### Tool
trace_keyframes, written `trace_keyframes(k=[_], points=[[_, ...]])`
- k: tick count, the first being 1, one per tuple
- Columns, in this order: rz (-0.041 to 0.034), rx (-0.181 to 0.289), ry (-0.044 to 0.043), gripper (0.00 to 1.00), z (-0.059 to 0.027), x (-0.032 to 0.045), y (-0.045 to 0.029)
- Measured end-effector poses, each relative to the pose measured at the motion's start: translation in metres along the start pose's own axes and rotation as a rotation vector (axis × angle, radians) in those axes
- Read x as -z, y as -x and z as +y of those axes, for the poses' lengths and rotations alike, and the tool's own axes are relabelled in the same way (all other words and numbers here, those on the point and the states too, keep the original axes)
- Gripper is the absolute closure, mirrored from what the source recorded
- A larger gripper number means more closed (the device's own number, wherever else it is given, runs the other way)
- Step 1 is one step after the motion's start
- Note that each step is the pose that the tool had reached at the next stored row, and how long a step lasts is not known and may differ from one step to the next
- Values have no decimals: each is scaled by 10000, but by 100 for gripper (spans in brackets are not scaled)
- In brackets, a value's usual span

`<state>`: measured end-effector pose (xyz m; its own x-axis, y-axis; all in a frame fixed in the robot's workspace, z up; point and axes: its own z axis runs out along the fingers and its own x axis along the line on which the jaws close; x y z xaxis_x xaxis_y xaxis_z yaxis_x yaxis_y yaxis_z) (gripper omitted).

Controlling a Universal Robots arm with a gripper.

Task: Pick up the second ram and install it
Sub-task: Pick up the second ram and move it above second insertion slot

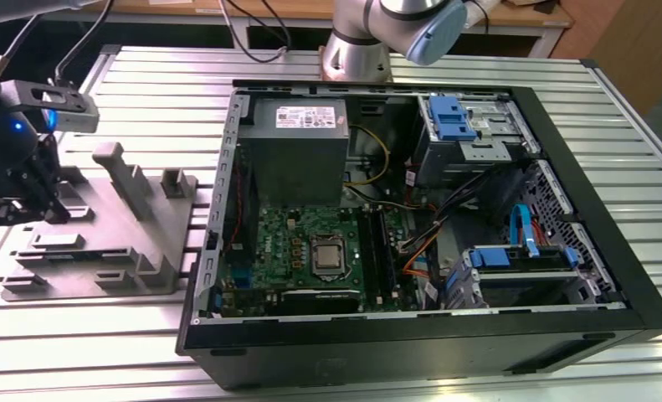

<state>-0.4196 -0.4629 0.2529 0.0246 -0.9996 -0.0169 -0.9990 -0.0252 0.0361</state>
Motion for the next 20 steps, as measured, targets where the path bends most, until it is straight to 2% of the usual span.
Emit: trace_keyframes(k=[4,9,14,20], points=[[-2,51,-1,89,2,-7,-36],[-70,81,-5,89,3,-40,-118],[-114,126,-7,89,1,-120,-156],[-116,153,-4,89,-2,-215,-177]])
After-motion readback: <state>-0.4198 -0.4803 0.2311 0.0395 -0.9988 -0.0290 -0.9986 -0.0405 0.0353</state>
